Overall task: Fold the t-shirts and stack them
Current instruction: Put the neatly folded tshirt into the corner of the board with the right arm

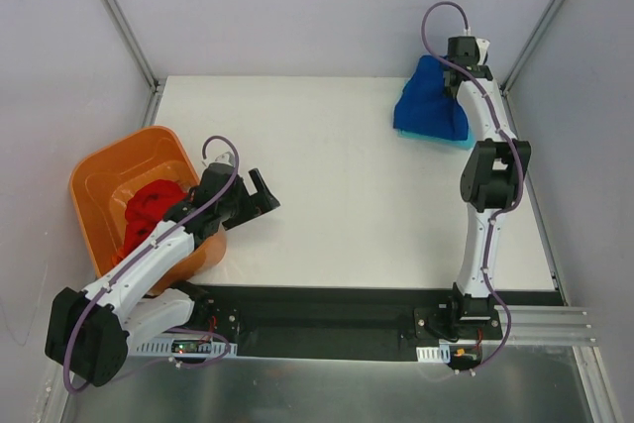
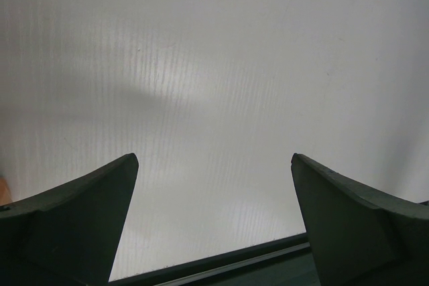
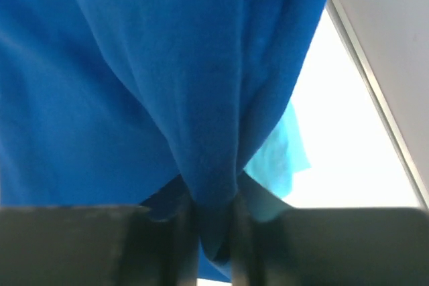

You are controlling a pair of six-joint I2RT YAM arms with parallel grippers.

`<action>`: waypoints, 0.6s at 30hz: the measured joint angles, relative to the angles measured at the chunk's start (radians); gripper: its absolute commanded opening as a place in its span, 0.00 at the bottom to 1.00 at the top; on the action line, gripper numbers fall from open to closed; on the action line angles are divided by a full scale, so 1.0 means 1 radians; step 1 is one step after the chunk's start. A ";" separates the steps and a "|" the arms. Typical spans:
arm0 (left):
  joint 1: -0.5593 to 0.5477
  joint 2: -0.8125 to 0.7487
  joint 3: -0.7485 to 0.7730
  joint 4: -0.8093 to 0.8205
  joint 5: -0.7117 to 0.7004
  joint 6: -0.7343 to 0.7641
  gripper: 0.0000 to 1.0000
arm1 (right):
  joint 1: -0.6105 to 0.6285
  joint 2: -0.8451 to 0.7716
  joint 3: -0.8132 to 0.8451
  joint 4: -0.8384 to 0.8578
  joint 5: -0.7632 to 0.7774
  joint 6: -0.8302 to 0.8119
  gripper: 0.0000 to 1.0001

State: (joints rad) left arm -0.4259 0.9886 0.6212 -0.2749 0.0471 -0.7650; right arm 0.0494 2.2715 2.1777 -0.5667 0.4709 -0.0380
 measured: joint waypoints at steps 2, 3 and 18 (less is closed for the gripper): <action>0.000 0.000 0.002 -0.003 0.000 0.000 0.99 | -0.017 0.005 -0.002 -0.008 -0.013 0.008 0.35; 0.000 0.001 0.004 -0.005 0.000 0.000 0.99 | -0.025 0.008 -0.002 -0.012 -0.021 0.012 0.43; 0.000 -0.027 0.135 -0.031 0.042 0.056 0.99 | -0.090 -0.102 -0.129 -0.060 -0.153 0.022 0.97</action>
State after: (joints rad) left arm -0.4259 0.9619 0.7559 -0.3058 0.0887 -0.7090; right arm -0.0406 2.1693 2.0483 -0.6262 0.3180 -0.0162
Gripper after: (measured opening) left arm 0.993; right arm 0.966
